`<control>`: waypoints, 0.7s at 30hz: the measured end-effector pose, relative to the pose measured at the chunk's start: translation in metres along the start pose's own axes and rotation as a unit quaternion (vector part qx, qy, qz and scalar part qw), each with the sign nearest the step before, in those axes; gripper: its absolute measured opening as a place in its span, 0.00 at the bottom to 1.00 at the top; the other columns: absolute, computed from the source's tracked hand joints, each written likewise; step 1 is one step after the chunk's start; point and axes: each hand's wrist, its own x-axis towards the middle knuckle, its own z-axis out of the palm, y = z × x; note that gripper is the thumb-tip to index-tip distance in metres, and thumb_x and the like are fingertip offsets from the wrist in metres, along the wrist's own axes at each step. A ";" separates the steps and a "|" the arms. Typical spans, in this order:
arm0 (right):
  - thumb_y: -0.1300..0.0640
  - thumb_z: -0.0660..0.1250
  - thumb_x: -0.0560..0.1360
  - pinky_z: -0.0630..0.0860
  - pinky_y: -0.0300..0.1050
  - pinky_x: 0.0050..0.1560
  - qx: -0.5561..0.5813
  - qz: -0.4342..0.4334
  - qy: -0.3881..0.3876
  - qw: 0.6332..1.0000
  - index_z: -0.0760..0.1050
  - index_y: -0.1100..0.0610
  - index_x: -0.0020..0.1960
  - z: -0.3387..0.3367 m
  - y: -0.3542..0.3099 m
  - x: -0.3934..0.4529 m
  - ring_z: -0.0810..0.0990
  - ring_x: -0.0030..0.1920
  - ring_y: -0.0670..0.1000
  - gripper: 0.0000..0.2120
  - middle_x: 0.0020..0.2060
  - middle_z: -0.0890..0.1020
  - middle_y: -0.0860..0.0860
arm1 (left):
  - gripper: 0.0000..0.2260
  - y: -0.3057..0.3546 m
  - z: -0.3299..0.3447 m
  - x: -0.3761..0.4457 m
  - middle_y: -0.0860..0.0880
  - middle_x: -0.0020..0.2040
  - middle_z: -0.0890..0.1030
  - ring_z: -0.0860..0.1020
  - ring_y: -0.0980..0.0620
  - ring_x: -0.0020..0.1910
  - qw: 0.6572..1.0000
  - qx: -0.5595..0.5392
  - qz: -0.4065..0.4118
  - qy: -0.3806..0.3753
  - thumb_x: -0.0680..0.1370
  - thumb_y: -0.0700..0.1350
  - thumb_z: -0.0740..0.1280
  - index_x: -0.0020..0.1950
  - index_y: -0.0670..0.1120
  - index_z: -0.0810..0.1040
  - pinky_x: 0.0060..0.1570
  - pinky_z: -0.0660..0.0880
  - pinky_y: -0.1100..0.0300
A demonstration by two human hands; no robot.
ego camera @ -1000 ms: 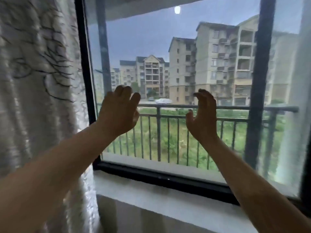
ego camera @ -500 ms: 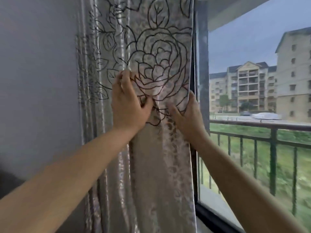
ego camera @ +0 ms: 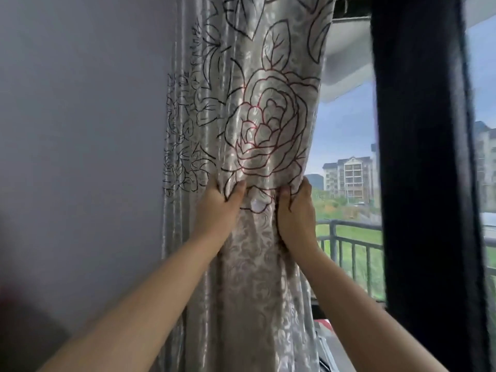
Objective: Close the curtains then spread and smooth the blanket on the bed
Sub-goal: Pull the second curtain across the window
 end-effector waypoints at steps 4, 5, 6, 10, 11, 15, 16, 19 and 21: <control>0.58 0.52 0.79 0.65 0.45 0.34 -0.085 -0.024 0.040 0.995 0.63 0.62 0.53 0.067 0.020 0.028 0.78 0.39 0.62 0.08 0.39 0.78 0.60 | 0.11 -0.052 0.000 0.053 0.59 0.31 0.68 0.67 0.59 0.30 0.996 0.069 0.055 -0.022 0.79 0.53 0.59 0.42 0.47 0.69 0.26 0.65 0.81; 0.58 0.52 0.79 0.65 0.45 0.33 -0.092 -0.028 0.046 0.994 0.62 0.60 0.49 0.084 0.026 0.035 0.77 0.35 0.61 0.05 0.34 0.76 0.55 | 0.13 -0.065 -0.001 0.068 0.58 0.30 0.68 0.67 0.59 0.30 0.994 0.087 0.068 -0.025 0.79 0.54 0.58 0.38 0.48 0.67 0.26 0.66 0.79; 0.57 0.52 0.79 0.64 0.44 0.31 -0.097 -0.030 0.050 0.994 0.59 0.56 0.46 0.103 0.032 0.042 0.75 0.32 0.58 0.05 0.31 0.73 0.51 | 0.14 -0.079 -0.001 0.083 0.56 0.30 0.68 0.68 0.57 0.29 0.991 0.104 0.082 -0.027 0.79 0.54 0.57 0.38 0.48 0.67 0.26 0.65 0.74; 0.53 0.50 0.79 0.60 0.41 0.27 -0.095 -0.018 0.070 0.993 0.59 0.56 0.47 0.171 0.047 0.063 0.67 0.27 0.48 0.07 0.32 0.70 0.46 | 0.15 -0.132 -0.007 0.132 0.55 0.27 0.67 0.66 0.58 0.25 0.981 0.144 0.128 0.007 0.80 0.54 0.54 0.41 0.45 0.67 0.24 0.59 0.65; 0.53 0.50 0.79 0.64 0.42 0.30 -0.090 -0.009 0.078 0.993 0.62 0.61 0.53 0.185 0.051 0.067 0.69 0.30 0.51 0.11 0.33 0.71 0.47 | 0.14 -0.144 -0.008 0.140 0.55 0.26 0.66 0.65 0.60 0.24 0.979 0.153 0.136 0.015 0.80 0.55 0.54 0.41 0.46 0.66 0.23 0.57 0.66; 0.53 0.50 0.79 0.62 0.41 0.29 -0.112 0.008 0.062 0.992 0.61 0.62 0.63 0.247 0.075 0.078 0.73 0.35 0.57 0.17 0.37 0.78 0.52 | 0.17 -0.199 -0.010 0.174 0.54 0.27 0.67 0.65 0.56 0.23 0.977 0.163 0.134 0.024 0.79 0.55 0.55 0.51 0.40 0.71 0.21 0.58 0.64; 0.53 0.50 0.79 0.64 0.42 0.32 -0.111 0.014 0.054 0.992 0.61 0.62 0.62 0.261 0.081 0.079 0.76 0.38 0.60 0.17 0.42 0.80 0.58 | 0.18 -0.211 -0.011 0.182 0.54 0.29 0.67 0.65 0.54 0.24 0.979 0.165 0.120 0.026 0.79 0.55 0.57 0.53 0.39 0.71 0.22 0.58 0.65; 0.56 0.50 0.78 0.65 0.47 0.38 -0.097 0.019 0.060 0.993 0.60 0.63 0.63 0.305 0.097 0.088 0.78 0.43 0.62 0.17 0.48 0.80 0.63 | 0.18 -0.244 -0.014 0.211 0.51 0.30 0.69 0.65 0.52 0.26 0.980 0.170 0.104 0.008 0.77 0.55 0.62 0.46 0.39 0.73 0.22 0.58 0.65; 0.57 0.51 0.78 0.66 0.47 0.38 -0.080 0.013 0.073 0.994 0.60 0.63 0.64 0.331 0.105 0.099 0.75 0.39 0.58 0.17 0.44 0.79 0.60 | 0.22 -0.264 -0.015 0.231 0.48 0.26 0.71 0.69 0.50 0.24 0.978 0.169 0.118 -0.017 0.76 0.55 0.63 0.29 0.41 0.66 0.23 0.62 0.62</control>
